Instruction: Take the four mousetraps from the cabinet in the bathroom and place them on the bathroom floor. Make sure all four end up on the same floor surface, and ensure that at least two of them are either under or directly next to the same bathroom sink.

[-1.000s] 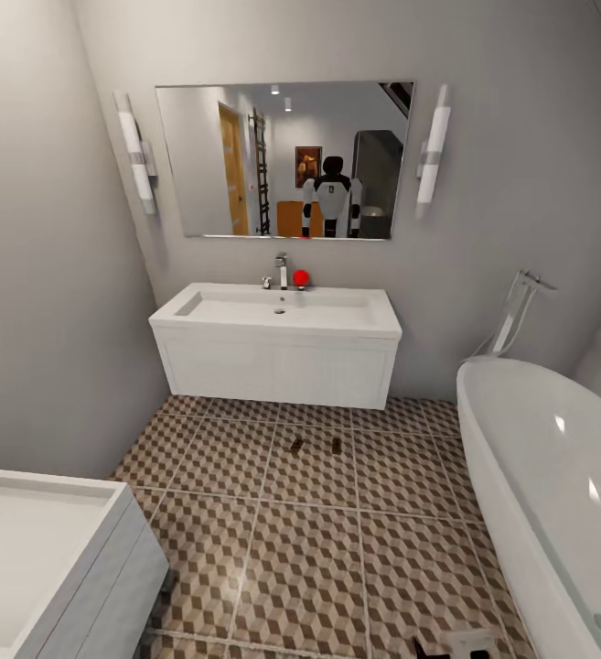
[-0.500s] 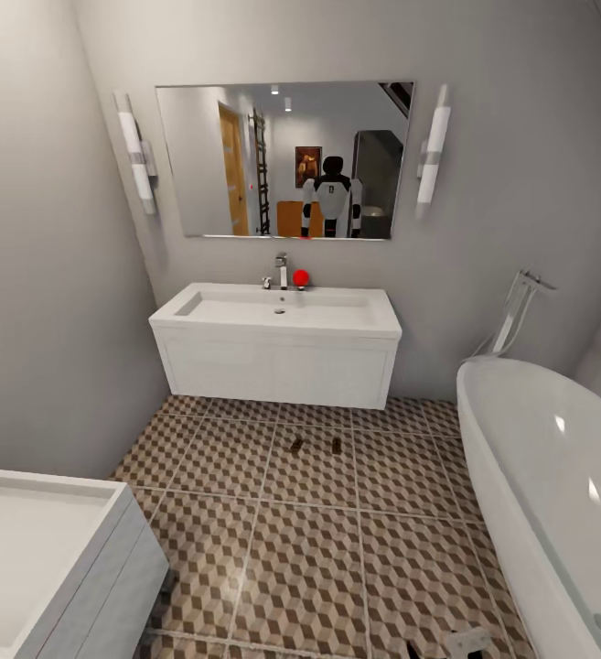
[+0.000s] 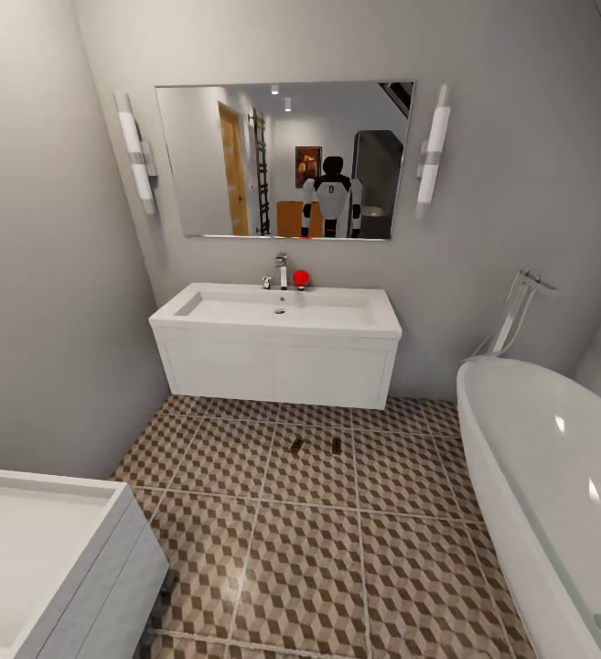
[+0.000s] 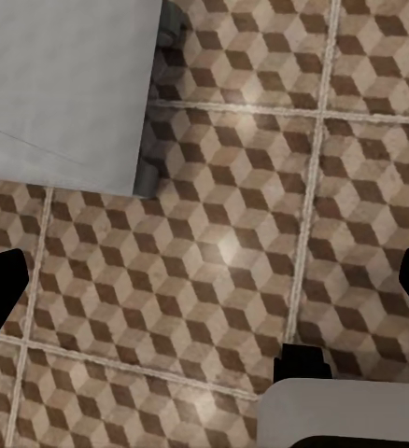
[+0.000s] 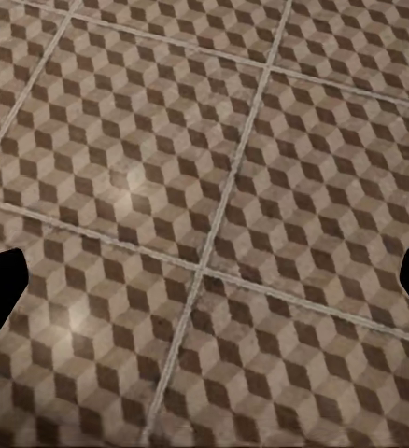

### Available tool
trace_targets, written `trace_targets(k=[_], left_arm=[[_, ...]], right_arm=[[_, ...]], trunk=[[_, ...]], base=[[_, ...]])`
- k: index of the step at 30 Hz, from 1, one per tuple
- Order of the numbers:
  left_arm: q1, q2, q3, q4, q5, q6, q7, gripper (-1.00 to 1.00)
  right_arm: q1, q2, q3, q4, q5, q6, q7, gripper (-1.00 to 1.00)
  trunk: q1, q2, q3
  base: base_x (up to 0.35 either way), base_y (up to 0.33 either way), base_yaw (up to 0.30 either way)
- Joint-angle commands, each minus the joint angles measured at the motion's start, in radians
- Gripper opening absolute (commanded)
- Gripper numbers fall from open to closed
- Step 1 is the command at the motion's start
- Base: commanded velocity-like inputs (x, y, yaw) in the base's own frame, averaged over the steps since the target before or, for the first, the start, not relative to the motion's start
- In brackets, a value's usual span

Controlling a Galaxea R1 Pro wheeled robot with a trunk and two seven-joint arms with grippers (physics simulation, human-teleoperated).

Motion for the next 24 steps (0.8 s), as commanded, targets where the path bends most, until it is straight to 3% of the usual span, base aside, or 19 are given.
trace_targets(k=[1,2,6,8,12,17,21,24], left_arm=[[-0.001,-0.001,-0.008,0.003,0.004,-0.004,0.002,1.00],[-0.001,-0.001,-0.008,0.003,0.004,-0.004,0.002,1.00],[-0.001,-0.001,-0.008,0.003,0.005,-0.004,0.002,1.00],[-0.001,-0.001,-0.008,0.003,0.005,-0.004,0.002,1.00],[-0.001,-0.001,-0.008,0.003,0.005,-0.004,0.002,1.00],[-0.001,-0.001,-0.008,0.003,0.005,-0.005,0.002,1.00],[-0.001,-0.001,-0.008,0.003,0.005,-0.006,0.001,1.00],[-0.001,-0.001,-0.008,0.003,0.005,-0.007,-0.002,1.00]], right_arm=[[0.030,-0.001,0.002,0.000,0.010,-0.018,0.003,1.00],[0.088,-0.002,0.002,0.000,0.025,-0.081,0.001,1.00],[0.163,-0.001,0.002,0.000,0.032,-0.220,-0.002,1.00],[0.187,0.000,0.002,0.000,0.033,-0.277,-0.005,1.00],[0.206,0.003,-0.004,-0.004,0.032,-0.319,-0.019,1.00],[0.211,0.008,-0.008,-0.014,0.028,-0.303,-0.091,1.00],[0.212,0.022,-0.009,-0.070,0.028,-0.224,-0.206,1.00],[0.212,0.025,-0.008,-0.109,0.026,-0.172,-0.245,1.00]], trunk=[[0.000,-0.001,-0.001],[0.000,-0.001,-0.001],[0.000,-0.001,-0.001],[0.000,-0.001,-0.001],[0.000,-0.001,-0.001],[0.000,-0.001,-0.001],[0.000,-0.001,-0.001],[0.000,-0.001,-0.001]], base=[[0.000,0.000,0.000],[0.000,0.000,0.000],[0.000,0.000,0.000],[0.000,0.000,0.000],[0.000,0.000,0.000],[0.000,0.000,0.000],[0.000,0.000,0.000],[0.000,0.000,0.000]])
